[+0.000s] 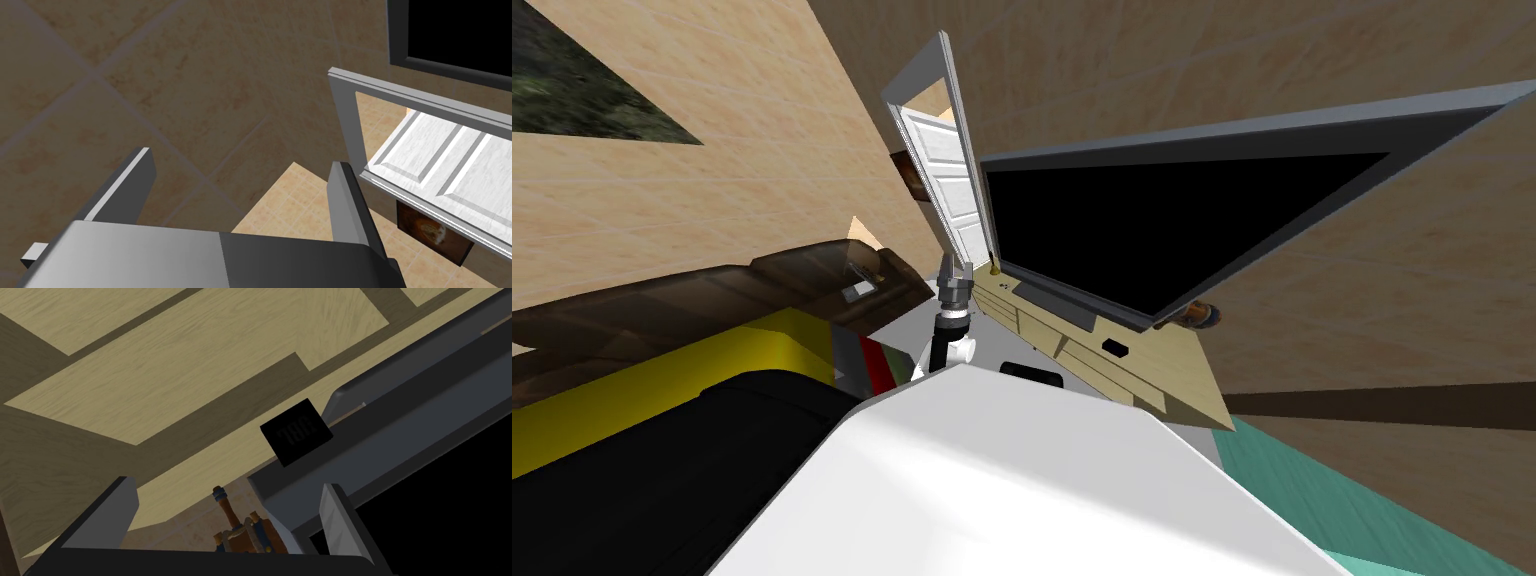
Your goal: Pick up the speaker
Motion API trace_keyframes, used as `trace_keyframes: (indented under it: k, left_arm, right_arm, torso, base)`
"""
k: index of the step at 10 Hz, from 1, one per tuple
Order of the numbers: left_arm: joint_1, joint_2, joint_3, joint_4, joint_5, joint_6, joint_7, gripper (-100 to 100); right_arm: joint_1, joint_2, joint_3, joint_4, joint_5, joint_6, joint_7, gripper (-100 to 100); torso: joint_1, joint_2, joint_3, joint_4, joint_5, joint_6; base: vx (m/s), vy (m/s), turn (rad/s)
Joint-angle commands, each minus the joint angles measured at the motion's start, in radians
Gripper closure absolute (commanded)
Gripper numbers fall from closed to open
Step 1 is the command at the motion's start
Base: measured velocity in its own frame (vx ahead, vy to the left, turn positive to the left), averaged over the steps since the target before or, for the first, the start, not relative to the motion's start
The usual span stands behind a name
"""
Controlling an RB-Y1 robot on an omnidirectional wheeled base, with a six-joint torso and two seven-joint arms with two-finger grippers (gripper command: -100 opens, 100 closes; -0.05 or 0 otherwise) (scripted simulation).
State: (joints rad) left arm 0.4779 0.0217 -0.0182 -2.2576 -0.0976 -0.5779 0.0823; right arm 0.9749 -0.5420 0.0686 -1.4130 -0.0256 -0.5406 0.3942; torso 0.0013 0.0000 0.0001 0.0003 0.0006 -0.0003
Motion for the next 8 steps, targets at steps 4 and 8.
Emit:
trace_keyframes:
  k: [4,8]
  left_arm:
    - [0.000,0.000,0.000,0.000,0.000,0.000,0.000,0]
    - [0.000,0.000,0.000,0.000,0.000,0.000,0.000,0]
  right_arm:
    - [0.019,-0.035,0.023,0.100,0.020,-0.015,0.050,-100]
    - [0.051,-0.097,0.072,0.237,0.067,-0.045,0.144,-100]
  torso:
    - [0.000,-0.001,0.000,0.000,0.000,0.001]
    - [0.000,-0.002,-0.001,0.000,0.000,0.000]
  base:
    - [0.022,0.031,0.221]
    - [0.051,0.035,0.375]
